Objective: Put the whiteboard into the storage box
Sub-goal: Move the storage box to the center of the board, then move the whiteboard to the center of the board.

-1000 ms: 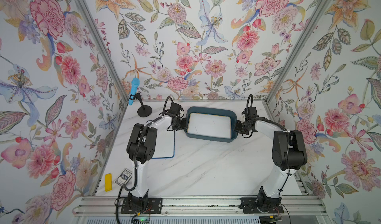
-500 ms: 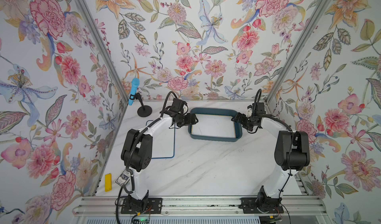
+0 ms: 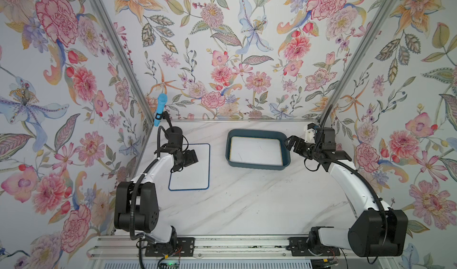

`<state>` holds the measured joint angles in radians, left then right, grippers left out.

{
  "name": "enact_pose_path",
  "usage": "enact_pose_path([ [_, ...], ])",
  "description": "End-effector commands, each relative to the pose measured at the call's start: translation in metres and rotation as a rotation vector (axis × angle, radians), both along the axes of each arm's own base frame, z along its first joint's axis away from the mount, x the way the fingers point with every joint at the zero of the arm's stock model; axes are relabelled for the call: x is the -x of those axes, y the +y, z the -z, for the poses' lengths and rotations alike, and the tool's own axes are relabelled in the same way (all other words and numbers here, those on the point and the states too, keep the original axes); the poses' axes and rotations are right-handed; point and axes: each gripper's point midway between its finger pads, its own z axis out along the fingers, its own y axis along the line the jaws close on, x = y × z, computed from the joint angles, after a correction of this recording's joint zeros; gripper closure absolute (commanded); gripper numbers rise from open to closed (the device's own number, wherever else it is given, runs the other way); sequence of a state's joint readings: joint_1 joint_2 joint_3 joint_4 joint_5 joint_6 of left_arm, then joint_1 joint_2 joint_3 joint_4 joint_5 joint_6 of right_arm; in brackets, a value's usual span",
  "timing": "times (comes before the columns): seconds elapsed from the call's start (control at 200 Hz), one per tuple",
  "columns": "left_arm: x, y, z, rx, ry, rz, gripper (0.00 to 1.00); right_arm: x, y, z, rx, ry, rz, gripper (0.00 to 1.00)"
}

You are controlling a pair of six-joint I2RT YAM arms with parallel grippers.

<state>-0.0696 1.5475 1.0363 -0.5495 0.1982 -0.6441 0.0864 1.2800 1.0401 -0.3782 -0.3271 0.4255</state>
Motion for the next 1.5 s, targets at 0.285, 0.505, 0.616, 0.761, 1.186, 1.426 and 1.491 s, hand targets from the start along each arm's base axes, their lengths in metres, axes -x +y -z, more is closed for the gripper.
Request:
enact_pose_path([
  [0.285, 0.011, 0.051, 0.021, 0.011, -0.006, -0.154, 0.1, 0.089, 0.034, 0.03, 0.03, 0.085, -0.078, 0.0],
  [0.505, -0.004, 0.072, 0.028, -0.003, 0.009, -0.186, 0.1, 0.108, 0.049, 0.049, 0.023, 0.137, -0.113, 0.0],
  [0.616, -0.008, 0.088, 0.037, -0.01, 0.028, -0.225, 0.1, 0.115, 0.061, 0.059, 0.042, 0.163, -0.137, 0.0],
  [0.761, -0.014, 0.093, 0.048, 0.033, 0.027, -0.239, 0.1, 0.121, 0.074, 0.063, 0.043, 0.163, -0.166, 0.0],
  [1.186, 0.035, 0.051, 0.084, 0.12, 0.106, -0.176, 0.09, 0.124, 0.085, 0.07, 0.053, 0.177, -0.191, 0.0],
  [1.426, 0.081, 0.013, 0.083, 0.088, 0.174, -0.084, 0.09, 0.129, 0.086, 0.075, 0.047, 0.193, -0.196, 0.0],
  [1.491, 0.096, 0.005, 0.085, 0.051, 0.204, -0.058, 0.09, 0.13, 0.087, 0.075, 0.043, 0.192, -0.197, 0.0],
])
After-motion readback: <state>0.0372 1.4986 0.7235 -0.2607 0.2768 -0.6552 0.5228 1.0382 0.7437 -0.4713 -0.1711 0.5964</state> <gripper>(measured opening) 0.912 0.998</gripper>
